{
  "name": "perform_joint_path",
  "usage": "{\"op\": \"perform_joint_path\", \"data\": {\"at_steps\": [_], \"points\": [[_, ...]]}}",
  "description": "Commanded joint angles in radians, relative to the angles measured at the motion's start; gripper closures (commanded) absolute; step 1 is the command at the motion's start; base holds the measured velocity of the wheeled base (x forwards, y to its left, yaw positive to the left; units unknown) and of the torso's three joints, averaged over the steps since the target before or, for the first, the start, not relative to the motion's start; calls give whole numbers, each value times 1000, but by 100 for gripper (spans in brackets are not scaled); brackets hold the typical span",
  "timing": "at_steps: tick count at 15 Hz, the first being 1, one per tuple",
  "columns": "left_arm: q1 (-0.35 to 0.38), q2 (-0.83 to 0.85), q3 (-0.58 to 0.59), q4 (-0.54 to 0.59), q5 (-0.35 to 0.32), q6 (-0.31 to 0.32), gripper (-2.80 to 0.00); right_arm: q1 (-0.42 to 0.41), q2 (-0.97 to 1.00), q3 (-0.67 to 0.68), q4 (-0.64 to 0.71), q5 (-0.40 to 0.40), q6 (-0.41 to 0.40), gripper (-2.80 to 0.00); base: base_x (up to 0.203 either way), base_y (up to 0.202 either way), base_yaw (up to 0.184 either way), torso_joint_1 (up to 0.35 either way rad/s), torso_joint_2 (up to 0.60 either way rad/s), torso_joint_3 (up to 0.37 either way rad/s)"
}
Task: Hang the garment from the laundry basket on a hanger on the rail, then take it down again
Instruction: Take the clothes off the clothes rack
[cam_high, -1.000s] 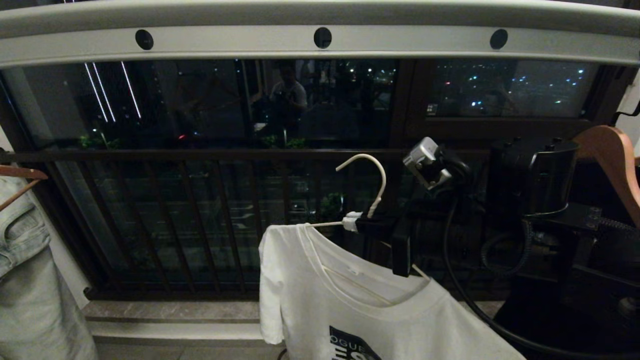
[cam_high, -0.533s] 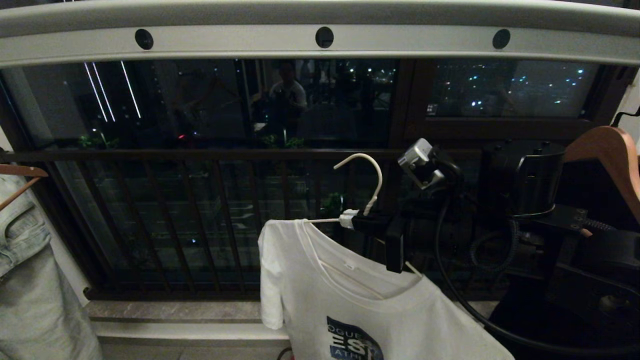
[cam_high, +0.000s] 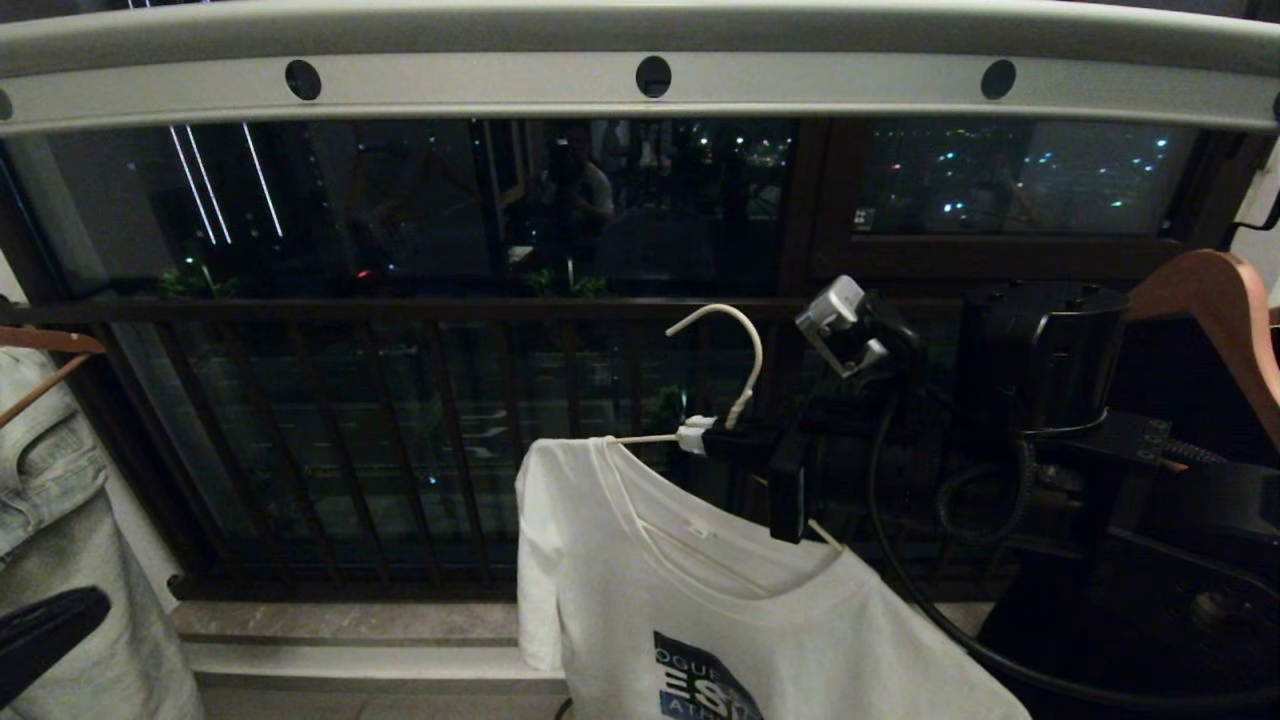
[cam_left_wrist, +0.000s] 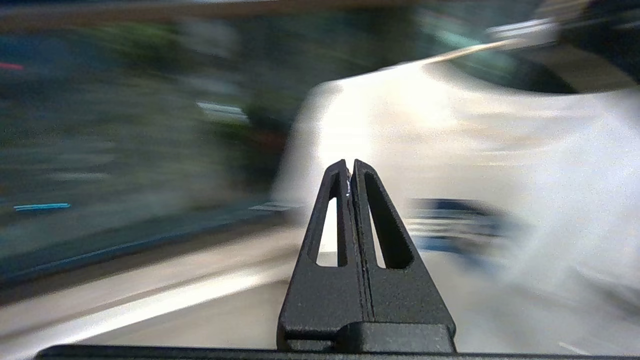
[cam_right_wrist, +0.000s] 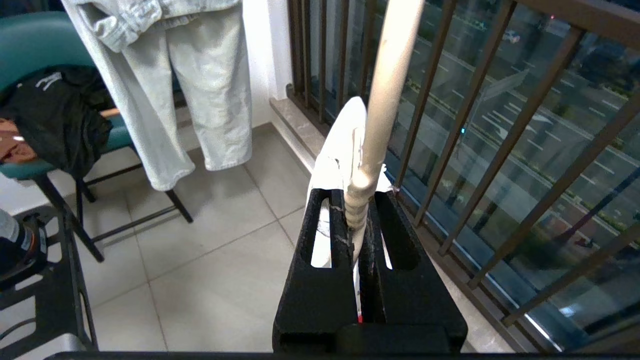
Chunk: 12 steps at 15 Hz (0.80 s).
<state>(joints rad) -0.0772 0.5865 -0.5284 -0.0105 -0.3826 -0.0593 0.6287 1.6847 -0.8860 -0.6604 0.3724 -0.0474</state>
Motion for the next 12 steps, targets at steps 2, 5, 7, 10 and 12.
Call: {"op": "perform_joint_path", "data": {"at_steps": [2,5,7,10,12], "points": [[-172,384,-208,-6,-130,-79,0,-11,4,-10,-5,-1,0,0,0,0,0,0,0,0],[-346,657,-396,-4,-175,-153,0,-34,3,-27,-5,-4,7,0,0,0,0,0,0,0],[-416,788,-454,-3,-175,-164,0,-53,3,-40,-10,-7,16,0,0,0,0,0,0,0],[-450,878,-543,27,-151,-161,0,-69,3,-61,-10,-9,58,0,0,0,0,0,0,0],[-455,933,-591,90,-72,-160,-280,-73,17,-70,-10,-10,63,0,0,0,0,0,0,0]]}}
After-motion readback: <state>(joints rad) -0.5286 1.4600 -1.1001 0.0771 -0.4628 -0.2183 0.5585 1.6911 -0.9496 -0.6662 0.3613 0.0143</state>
